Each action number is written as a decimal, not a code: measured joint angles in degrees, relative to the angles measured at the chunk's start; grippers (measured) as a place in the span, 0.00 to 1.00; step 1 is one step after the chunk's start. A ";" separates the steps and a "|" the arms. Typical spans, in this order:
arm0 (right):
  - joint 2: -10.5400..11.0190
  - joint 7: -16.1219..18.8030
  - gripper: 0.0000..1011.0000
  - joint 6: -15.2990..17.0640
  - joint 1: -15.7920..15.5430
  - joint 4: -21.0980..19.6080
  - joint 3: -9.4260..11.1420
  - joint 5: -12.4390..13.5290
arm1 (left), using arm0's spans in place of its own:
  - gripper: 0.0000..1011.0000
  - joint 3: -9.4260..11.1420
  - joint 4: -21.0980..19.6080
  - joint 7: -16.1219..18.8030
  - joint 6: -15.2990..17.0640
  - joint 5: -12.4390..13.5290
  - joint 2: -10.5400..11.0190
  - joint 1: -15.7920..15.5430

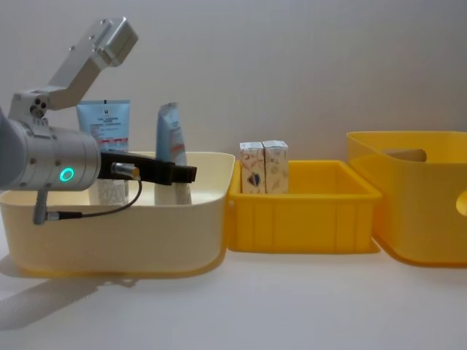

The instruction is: Bimanual collaborative sorting of washing and personal care products

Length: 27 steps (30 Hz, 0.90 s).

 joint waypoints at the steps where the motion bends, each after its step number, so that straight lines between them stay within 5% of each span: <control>1: 0.00 0.00 0.99 0.00 0.00 0.00 0.00 0.00 | 0.55 0.01 0.04 -0.04 0.03 0.01 0.01 -0.03; 8: 0.00 0.00 0.99 0.00 0.00 0.00 0.00 0.00 | 0.41 0.04 0.13 -0.12 0.12 0.04 0.04 -0.15; 27: 0.00 0.00 0.99 0.00 0.00 0.00 0.00 0.00 | 0.31 0.08 0.26 -0.26 0.24 0.07 0.05 -0.29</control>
